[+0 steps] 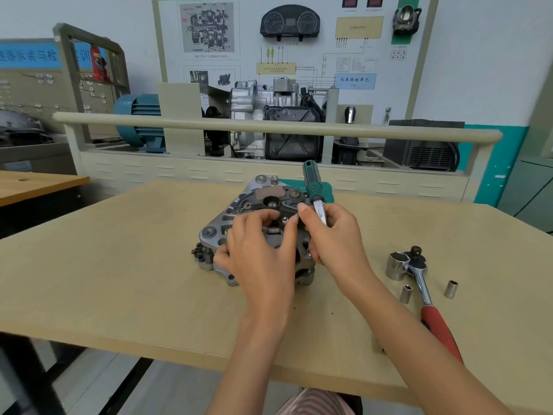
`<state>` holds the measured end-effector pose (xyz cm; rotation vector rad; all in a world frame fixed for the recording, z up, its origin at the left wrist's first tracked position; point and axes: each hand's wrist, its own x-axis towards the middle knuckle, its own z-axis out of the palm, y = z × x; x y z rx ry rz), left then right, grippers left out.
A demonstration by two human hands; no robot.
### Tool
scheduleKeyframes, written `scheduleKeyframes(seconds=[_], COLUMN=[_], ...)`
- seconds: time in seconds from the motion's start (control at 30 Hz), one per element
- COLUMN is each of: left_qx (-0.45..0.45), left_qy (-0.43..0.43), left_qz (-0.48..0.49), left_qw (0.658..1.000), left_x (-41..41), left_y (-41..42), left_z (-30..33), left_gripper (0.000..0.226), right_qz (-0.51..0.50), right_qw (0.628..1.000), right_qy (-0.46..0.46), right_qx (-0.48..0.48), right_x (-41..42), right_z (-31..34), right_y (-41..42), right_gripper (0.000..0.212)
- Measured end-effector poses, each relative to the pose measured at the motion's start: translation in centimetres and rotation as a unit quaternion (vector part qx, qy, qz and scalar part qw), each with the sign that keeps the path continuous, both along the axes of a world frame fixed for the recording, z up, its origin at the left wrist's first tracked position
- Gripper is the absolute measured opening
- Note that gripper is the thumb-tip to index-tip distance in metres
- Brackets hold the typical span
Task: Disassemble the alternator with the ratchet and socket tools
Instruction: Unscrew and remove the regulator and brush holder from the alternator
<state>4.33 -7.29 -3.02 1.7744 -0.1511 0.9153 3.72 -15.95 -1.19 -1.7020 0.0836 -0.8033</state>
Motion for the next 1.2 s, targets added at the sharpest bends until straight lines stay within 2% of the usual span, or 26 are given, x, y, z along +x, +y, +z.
scheduleKeyframes(seconds=[0.17,0.37,0.53,0.8,1.0,1.2], left_qx=[-0.017,-0.046,-0.026,-0.026,-0.051,-0.034], left_qy=[-0.042,-0.022,-0.006,-0.053,-0.015,0.007], left_qz=[0.011,0.018,0.018,0.039,0.035,0.044], left_qw=[0.999,0.999,0.999,0.997,0.998,0.998], left_x=[-0.4,-0.1,0.2,-0.1,0.1,0.3], left_y=[-0.5,-0.9,-0.8,-1.3,-1.5,-1.5], left_z=[-0.7,-0.4,-0.4,-1.2,-0.6,-0.4], left_gripper=[0.015,0.005,0.01,0.013,0.004,0.01], right_qz=[-0.007,-0.009,-0.009,-0.005,0.002,-0.003], right_qw=[1.0,1.0,1.0,1.0,0.999,0.999], right_qy=[-0.001,0.003,0.002,0.003,0.001,0.007], right_qx=[0.003,0.012,0.014,0.024,0.042,0.036], right_x=[0.1,0.0,0.0,-0.3,-0.6,-0.7], right_z=[-0.1,-0.1,0.0,-0.1,0.0,0.1], right_y=[0.0,0.1,0.1,0.3,0.4,0.5], right_gripper=[0.031,0.032,0.031,0.03,0.032,0.031])
